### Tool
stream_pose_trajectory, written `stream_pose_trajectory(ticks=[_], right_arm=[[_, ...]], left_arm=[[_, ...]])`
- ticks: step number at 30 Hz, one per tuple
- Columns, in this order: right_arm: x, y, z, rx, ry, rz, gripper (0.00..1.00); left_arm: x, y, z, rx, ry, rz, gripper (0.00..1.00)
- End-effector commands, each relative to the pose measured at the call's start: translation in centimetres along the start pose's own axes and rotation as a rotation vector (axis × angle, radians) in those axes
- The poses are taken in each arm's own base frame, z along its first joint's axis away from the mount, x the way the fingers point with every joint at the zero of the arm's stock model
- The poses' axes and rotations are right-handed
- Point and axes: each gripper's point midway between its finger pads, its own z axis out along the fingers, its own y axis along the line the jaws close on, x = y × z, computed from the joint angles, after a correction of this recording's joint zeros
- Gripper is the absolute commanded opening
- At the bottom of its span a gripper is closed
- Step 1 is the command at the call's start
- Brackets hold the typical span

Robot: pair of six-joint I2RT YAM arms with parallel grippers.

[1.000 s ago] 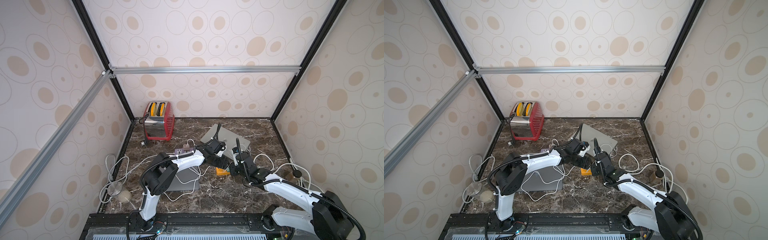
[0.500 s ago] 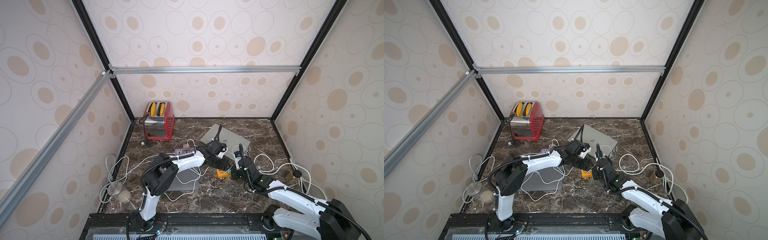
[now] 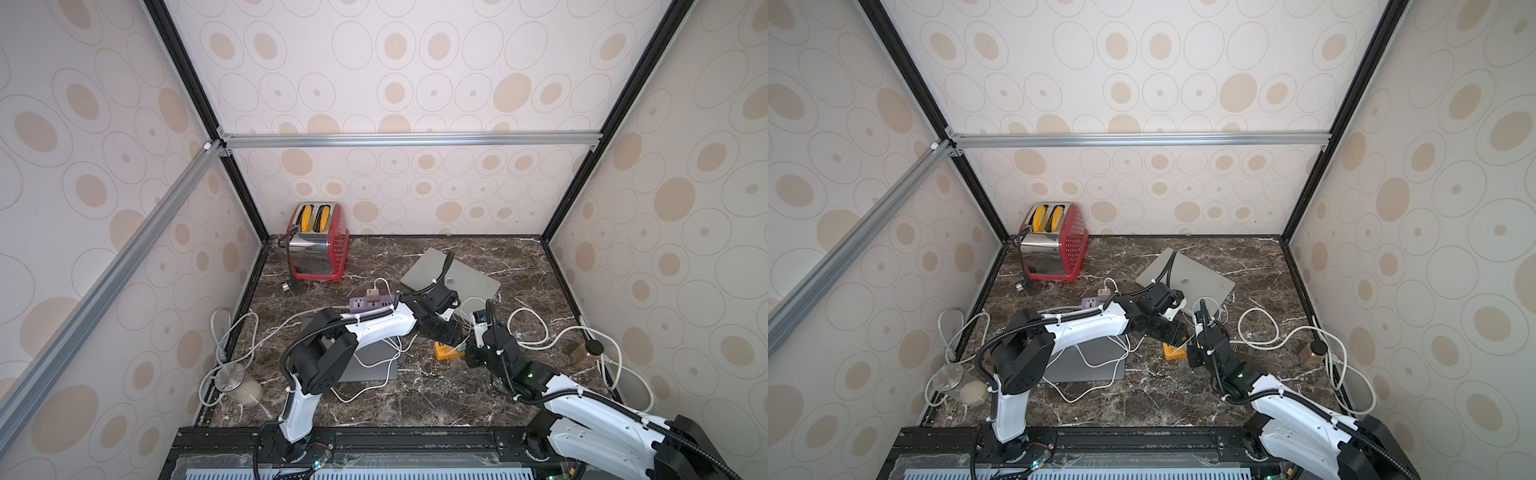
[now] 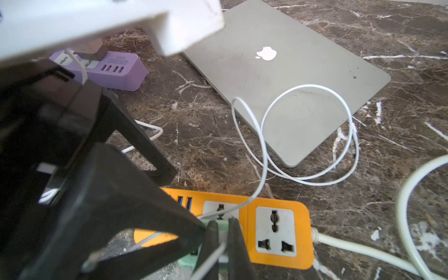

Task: Unplug the laptop charger
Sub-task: Remove the charging cable from the plug.

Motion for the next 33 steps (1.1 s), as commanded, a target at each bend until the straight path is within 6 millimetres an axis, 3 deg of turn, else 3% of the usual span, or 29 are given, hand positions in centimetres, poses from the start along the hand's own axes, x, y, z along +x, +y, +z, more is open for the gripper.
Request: stream_pose_trajectory(ticks=[1, 11, 24, 28, 33], right_arm=[[-3.6, 0.4, -0.6, 0.005, -0.102, 0.028, 0.0], [-5.3, 0.2, -0.7, 0.047, -0.093, 0.011, 0.0], [-5.9, -0.2, -1.7, 0.06, -0.096, 0.027, 0.0], [-6.5, -0.2, -1.6, 0.072, -0.101, 0.008, 0.0], [-7.3, -0.2, -1.3, 0.093, -0.084, -0.028, 0.0]], left_arm=[[5.2, 4.7, 2.0, -0.201, 0.183, -0.038, 0.63], [5.8, 5.7, 2.3, -0.253, 0.203, -0.034, 0.63], [5.7, 5.6, 2.3, -0.254, 0.198, -0.031, 0.63], [3.4, 4.4, 1.0, -0.233, 0.128, 0.008, 0.67], [-1.3, 2.5, -2.2, -0.247, -0.004, 0.082, 0.72]])
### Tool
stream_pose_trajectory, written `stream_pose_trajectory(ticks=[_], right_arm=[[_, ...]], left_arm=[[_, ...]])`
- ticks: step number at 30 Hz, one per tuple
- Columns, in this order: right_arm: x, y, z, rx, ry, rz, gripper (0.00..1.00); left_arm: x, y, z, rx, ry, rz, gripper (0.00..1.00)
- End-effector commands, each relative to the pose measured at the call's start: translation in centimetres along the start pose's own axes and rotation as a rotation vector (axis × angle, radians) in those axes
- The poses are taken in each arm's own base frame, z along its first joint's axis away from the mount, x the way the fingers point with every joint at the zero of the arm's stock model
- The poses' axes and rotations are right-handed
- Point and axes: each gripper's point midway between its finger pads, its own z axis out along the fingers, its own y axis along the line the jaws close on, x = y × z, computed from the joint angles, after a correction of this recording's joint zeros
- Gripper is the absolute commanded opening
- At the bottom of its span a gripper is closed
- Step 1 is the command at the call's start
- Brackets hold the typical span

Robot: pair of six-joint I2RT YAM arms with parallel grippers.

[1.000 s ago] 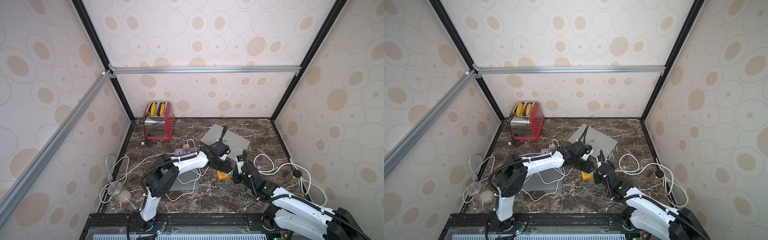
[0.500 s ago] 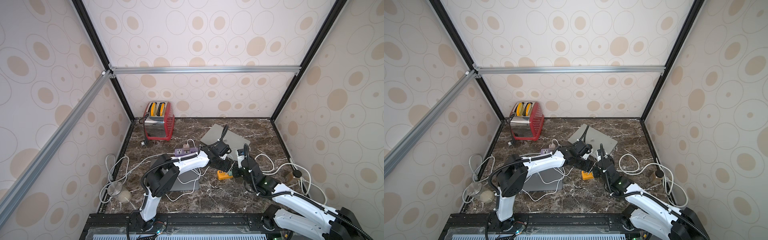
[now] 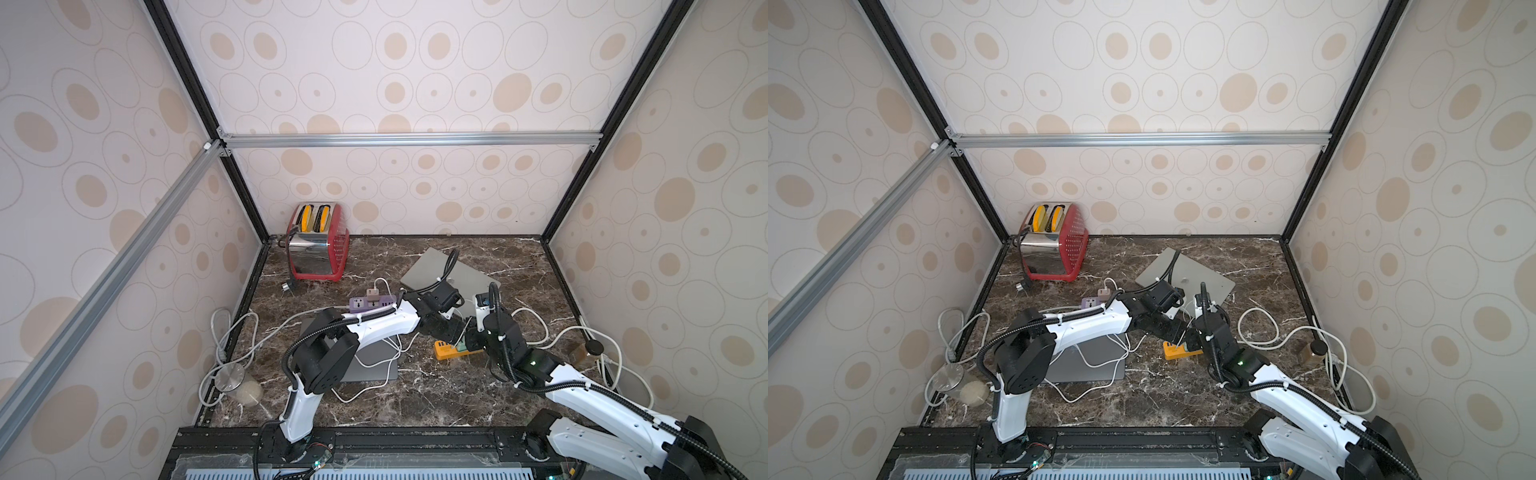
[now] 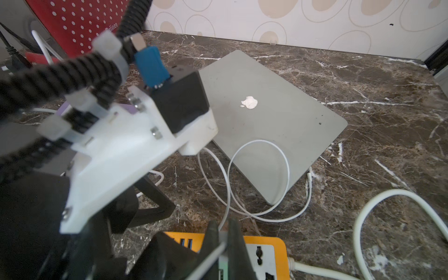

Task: Unplug the laptop charger
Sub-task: Remove the charging cable from the plug.

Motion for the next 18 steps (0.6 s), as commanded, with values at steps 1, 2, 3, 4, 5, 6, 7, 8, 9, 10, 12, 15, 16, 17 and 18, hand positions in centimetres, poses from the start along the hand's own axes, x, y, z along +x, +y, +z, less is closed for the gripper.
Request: stream_pose_trajectory(ticks=[1, 2, 3, 4, 5, 6, 7, 8, 9, 10, 12, 15, 16, 17, 18], right_arm=[[-1.0, 0.1, 0.1, 0.02, 0.002, -0.029, 0.0], [-1.0, 0.1, 0.2, 0.021, 0.007, -0.034, 0.0], [-1.0, 0.1, 0.3, 0.026, 0.011, -0.036, 0.0], [-1.0, 0.0, 0.4, 0.034, 0.018, -0.043, 0.0], [-1.1, -0.1, 0.4, 0.044, 0.02, -0.051, 0.0], [-1.2, -0.3, 0.4, 0.053, 0.023, -0.059, 0.0], [-1.3, -0.4, 0.4, 0.062, 0.024, -0.071, 0.0], [-1.5, -0.6, 0.4, 0.075, 0.023, -0.081, 0.0], [-1.7, -0.7, 0.4, 0.083, 0.022, -0.089, 0.0], [-1.9, -1.0, 0.5, 0.094, 0.026, -0.094, 0.0], [-2.3, -1.6, 0.8, 0.109, 0.035, -0.099, 0.0], [-3.9, -2.5, 1.3, 0.101, 0.04, -0.081, 0.0], [-4.9, -2.9, 1.4, 0.097, 0.039, -0.075, 0.0], [-6.0, -3.4, 1.4, 0.104, 0.036, -0.076, 0.0], [-7.2, -3.8, 1.2, 0.113, 0.03, -0.08, 0.0]], left_arm=[[-0.9, 1.8, -1.8, -0.147, -0.007, 0.055, 0.73], [-1.8, 1.8, -2.4, -0.163, -0.034, 0.058, 0.74], [-2.0, 2.2, -2.9, -0.193, -0.03, 0.052, 0.75], [-2.5, 2.6, -3.3, -0.217, -0.031, 0.044, 0.76], [-2.9, 3.0, -3.5, -0.241, -0.033, 0.037, 0.81], [-3.1, 3.3, -3.7, -0.255, -0.033, 0.031, 0.87], [-3.4, 3.5, -3.9, -0.266, -0.038, 0.025, 0.88], [-3.7, 3.7, -4.1, -0.269, -0.051, 0.021, 0.88], [-4.0, 3.8, -4.3, -0.267, -0.069, 0.016, 0.88], [-4.4, 3.9, -4.7, -0.261, -0.095, 0.012, 0.88], [-5.0, 4.2, -5.6, -0.253, -0.142, 0.001, 0.88], [-6.1, 4.6, -7.3, -0.243, -0.211, -0.013, 0.88], [-6.2, 4.7, -7.8, -0.243, -0.226, -0.013, 0.88], [-6.3, 4.8, -8.3, -0.243, -0.238, -0.01, 0.88], [-6.4, 5.1, -8.6, -0.25, -0.244, -0.007, 0.88]])
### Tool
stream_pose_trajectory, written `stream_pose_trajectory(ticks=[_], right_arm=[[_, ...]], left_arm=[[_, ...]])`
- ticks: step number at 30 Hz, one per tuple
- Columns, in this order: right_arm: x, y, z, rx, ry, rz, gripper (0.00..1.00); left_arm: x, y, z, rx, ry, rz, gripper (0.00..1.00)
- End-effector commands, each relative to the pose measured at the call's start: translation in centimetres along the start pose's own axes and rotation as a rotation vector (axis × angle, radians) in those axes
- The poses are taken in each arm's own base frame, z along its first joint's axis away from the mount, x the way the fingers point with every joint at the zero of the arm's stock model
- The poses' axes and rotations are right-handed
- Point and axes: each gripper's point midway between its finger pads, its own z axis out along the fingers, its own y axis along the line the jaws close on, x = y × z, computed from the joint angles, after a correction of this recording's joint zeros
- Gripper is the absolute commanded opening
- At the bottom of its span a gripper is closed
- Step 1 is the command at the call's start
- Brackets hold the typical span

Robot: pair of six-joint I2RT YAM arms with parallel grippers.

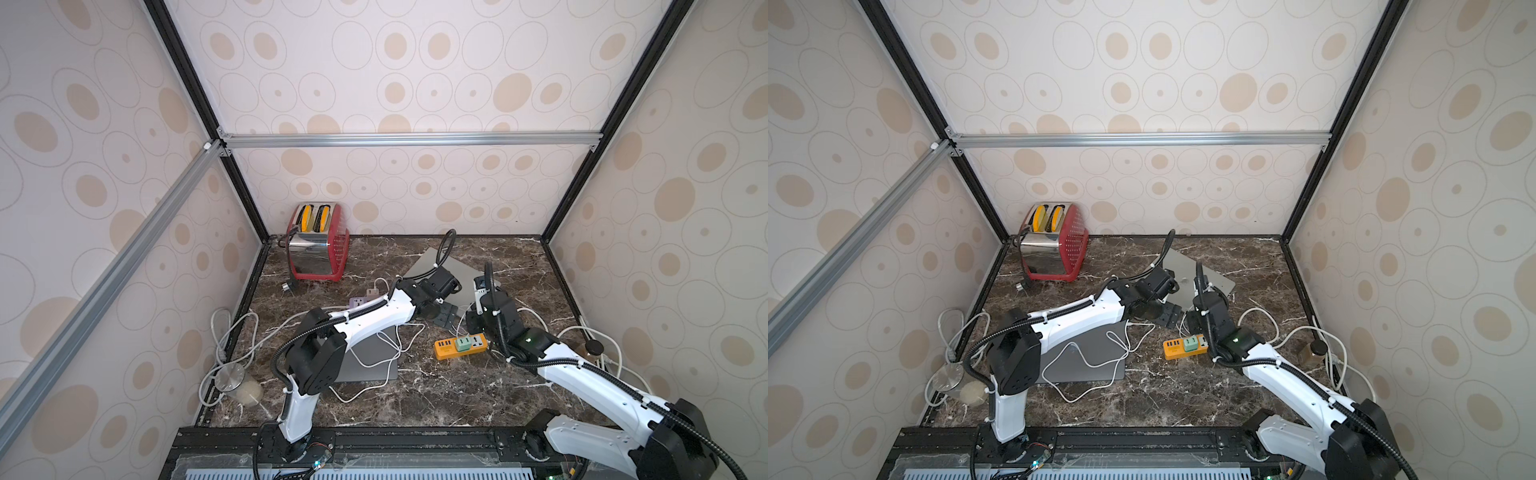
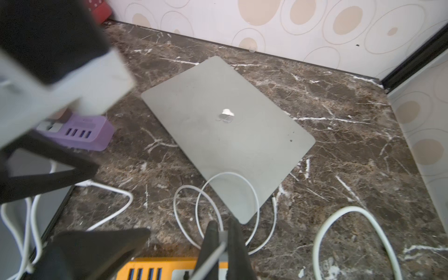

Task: Unplug the laptop charger
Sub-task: Remove the charging cable from the plug, then place the charging cable at the center of the board.

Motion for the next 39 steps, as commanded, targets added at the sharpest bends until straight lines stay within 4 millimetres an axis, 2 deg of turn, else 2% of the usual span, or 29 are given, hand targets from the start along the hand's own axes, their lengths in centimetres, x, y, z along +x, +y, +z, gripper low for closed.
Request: stream_pose_trajectory(ticks=[1, 4, 8, 11, 14, 18, 24, 28, 33, 39], right_arm=[[-4.4, -1.5, -0.8, 0.008, -0.033, -0.022, 0.0], [-8.3, -4.1, -1.8, 0.066, -0.046, -0.043, 0.0], [-12.8, -9.0, -3.7, 0.195, -0.068, -0.068, 0.0], [-15.2, -12.2, -5.2, 0.271, -0.08, -0.072, 0.0], [-16.4, -14.4, -5.5, 0.323, -0.06, -0.082, 0.0], [-16.1, -15.5, -4.3, 0.347, -0.02, -0.084, 0.0], [-13.0, -18.2, -1.6, 0.421, 0.117, -0.078, 0.0], [-12.2, -20.4, -2.0, 0.469, 0.137, -0.073, 0.0], [-12.0, -22.8, -3.1, 0.558, 0.155, -0.11, 0.0], [-10.3, -24.8, -2.5, 0.664, 0.249, -0.192, 0.0]], left_arm=[[-2.7, 1.3, -3.3, -0.018, -0.115, -0.008, 0.88], [-2.6, 1.9, -3.7, -0.021, -0.124, 0.003, 0.88], [-2.2, 2.3, -3.5, -0.004, -0.126, 0.015, 0.88], [-1.9, 2.2, -3.0, 0.012, -0.114, 0.027, 0.88], [-1.8, 1.9, -2.4, 0.036, -0.103, 0.043, 0.88], [-1.9, 1.5, -1.9, 0.061, -0.098, 0.053, 0.88], [-1.7, 0.6, -1.3, 0.11, -0.08, 0.04, 0.87], [0.0, 0.6, -0.5, 0.12, -0.009, 0.023, 0.86], [1.9, 1.6, 0.6, 0.095, 0.003, -0.033, 0.86], [1.3, 2.2, -0.6, 0.069, -0.068, -0.078, 0.86]])
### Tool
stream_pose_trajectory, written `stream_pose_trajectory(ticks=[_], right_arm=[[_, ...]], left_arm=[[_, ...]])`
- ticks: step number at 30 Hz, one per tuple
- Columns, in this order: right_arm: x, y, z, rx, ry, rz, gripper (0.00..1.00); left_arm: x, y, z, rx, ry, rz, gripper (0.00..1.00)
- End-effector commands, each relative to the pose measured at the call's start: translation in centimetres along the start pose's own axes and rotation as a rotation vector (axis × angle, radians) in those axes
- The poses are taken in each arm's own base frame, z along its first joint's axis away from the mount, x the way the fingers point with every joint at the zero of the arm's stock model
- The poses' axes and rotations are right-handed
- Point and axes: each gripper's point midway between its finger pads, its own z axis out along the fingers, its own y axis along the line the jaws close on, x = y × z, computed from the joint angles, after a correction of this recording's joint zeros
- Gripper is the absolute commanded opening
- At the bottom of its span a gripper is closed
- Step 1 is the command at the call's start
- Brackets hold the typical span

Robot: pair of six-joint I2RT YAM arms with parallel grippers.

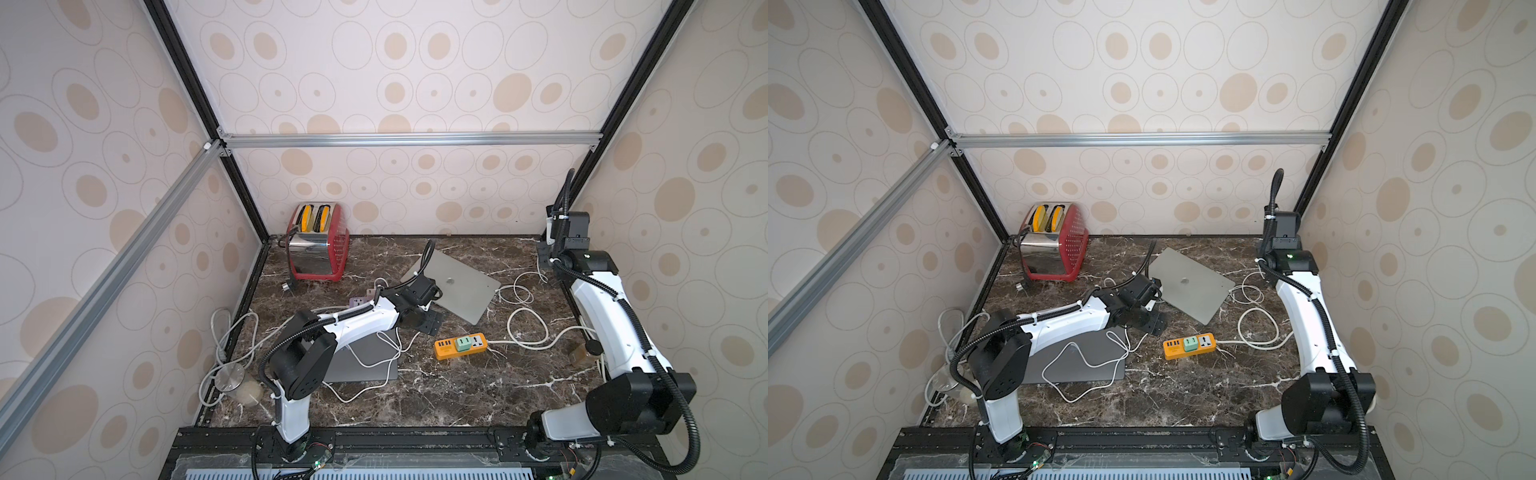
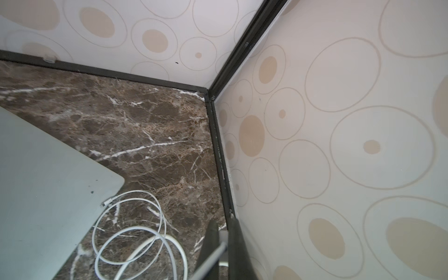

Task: Unplug the laptop charger
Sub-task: Place the charging cable at the center of the board.

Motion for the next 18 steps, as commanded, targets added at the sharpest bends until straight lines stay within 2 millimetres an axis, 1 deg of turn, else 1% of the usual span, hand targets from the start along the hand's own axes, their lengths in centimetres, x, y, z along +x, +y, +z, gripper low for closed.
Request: stream_pose_trajectory(ticks=[1, 4, 8, 12, 15, 18], right_arm=[[1.0, -1.3, 1.0, 0.1, 0.049, -0.076, 0.0], [1.9, -0.8, 2.6, 0.109, 0.084, -0.109, 0.0], [4.6, 0.1, 5.1, 0.127, 0.203, -0.15, 0.0], [7.1, 3.1, 7.4, -0.003, 0.29, -0.131, 0.0], [9.3, 5.6, 9.3, -0.152, 0.385, -0.072, 0.0], [11.0, 7.5, 10.9, -0.249, 0.463, -0.027, 0.0]], left_arm=[[-3.0, -0.4, -2.7, 0.006, -0.123, -0.047, 0.86], [-3.5, -1.1, -2.4, 0.032, -0.115, -0.044, 0.86], [-4.0, -2.0, -1.9, 0.054, -0.078, 0.003, 0.85], [-4.0, -2.0, -2.1, 0.049, -0.065, 0.039, 0.85], [-3.5, -2.1, -2.0, 0.066, -0.049, 0.033, 0.85], [-2.8, -2.3, -2.0, 0.087, -0.047, 0.009, 0.85]])
